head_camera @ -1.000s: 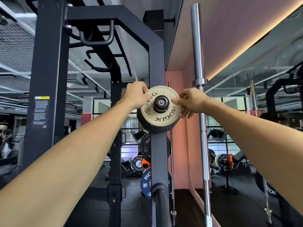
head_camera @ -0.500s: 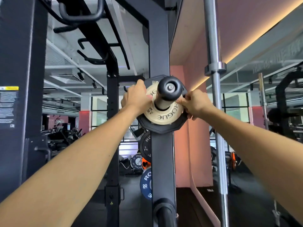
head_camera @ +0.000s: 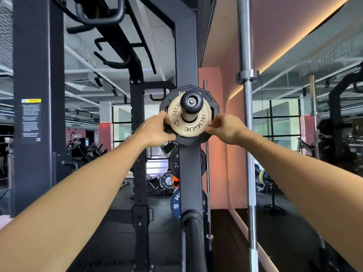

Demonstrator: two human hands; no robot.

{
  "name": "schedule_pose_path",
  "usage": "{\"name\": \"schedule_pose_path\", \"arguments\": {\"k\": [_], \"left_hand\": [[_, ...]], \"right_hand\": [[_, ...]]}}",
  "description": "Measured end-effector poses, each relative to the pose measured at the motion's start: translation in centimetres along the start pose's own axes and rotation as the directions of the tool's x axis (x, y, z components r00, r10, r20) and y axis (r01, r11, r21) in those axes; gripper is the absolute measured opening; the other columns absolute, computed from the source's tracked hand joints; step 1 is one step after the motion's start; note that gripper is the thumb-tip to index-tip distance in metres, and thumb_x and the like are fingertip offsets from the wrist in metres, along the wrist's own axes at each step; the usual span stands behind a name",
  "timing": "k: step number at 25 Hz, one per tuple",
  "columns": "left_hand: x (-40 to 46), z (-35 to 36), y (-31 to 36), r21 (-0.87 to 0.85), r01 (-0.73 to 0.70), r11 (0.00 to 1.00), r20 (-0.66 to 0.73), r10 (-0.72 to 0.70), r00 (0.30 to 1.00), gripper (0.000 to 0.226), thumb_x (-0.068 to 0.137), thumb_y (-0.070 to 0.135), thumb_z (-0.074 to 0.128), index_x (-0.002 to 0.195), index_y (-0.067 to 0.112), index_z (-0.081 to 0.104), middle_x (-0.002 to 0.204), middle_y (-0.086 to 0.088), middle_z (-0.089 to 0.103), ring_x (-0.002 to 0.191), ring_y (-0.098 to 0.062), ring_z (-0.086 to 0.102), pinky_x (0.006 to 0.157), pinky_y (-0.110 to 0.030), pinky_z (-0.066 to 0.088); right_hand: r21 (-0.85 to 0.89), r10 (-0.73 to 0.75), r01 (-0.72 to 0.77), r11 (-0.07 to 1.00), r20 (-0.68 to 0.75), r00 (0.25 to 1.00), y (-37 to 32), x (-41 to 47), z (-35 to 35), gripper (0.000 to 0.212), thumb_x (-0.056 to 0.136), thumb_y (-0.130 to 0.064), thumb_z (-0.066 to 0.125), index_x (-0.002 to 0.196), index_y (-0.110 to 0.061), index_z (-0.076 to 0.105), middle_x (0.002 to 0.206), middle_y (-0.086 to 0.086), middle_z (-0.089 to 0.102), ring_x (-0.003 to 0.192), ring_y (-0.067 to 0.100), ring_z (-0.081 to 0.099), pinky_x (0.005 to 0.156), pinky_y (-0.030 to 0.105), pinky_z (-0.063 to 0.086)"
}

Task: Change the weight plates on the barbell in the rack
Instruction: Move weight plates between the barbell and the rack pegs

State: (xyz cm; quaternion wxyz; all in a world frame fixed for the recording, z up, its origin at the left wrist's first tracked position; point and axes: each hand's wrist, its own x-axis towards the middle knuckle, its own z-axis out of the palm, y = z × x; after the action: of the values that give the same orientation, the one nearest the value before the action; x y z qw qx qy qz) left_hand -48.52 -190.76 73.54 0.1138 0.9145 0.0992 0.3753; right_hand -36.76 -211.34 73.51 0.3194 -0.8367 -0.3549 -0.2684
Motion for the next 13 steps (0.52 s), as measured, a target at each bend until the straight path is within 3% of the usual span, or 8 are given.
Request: {"name": "schedule_pose_path", "arguments": {"k": [5, 13], "left_hand": [[-7.1, -0.7, 0.0, 0.053, 0.08, 0.995, 0.084, -0.084, 0.993, 0.055, 0.073, 0.058, 0.071, 0.118, 0.032, 0.052, 0.114, 0.003, 0.052, 0.106, -0.021, 0.053, 0.095, -0.04, 0.046], [-21.7, 0.1, -0.8, 0.145, 0.279, 0.949, 0.24, -0.307, 0.921, 0.062, 0.078, 0.062, 0.067, 0.129, 0.031, 0.05, 0.137, -0.003, 0.05, 0.121, -0.023, 0.05, 0.095, -0.036, 0.042]], "right_hand": [[0.029, -0.042, 0.037, 0.999, 0.191, 0.981, 0.1, -6.0, 1.2, 0.053, 0.083, -0.052, 0.063, 0.122, -0.017, 0.056, 0.125, 0.003, 0.061, 0.112, 0.022, 0.057, 0.098, 0.032, 0.045], [0.108, -0.1, 0.053, 0.993, 0.502, 0.859, -1.6, -18.0, 6.2, 0.064, 0.082, -0.06, 0.06, 0.132, -0.023, 0.046, 0.138, 0.002, 0.053, 0.122, 0.025, 0.052, 0.104, 0.039, 0.041]]}}
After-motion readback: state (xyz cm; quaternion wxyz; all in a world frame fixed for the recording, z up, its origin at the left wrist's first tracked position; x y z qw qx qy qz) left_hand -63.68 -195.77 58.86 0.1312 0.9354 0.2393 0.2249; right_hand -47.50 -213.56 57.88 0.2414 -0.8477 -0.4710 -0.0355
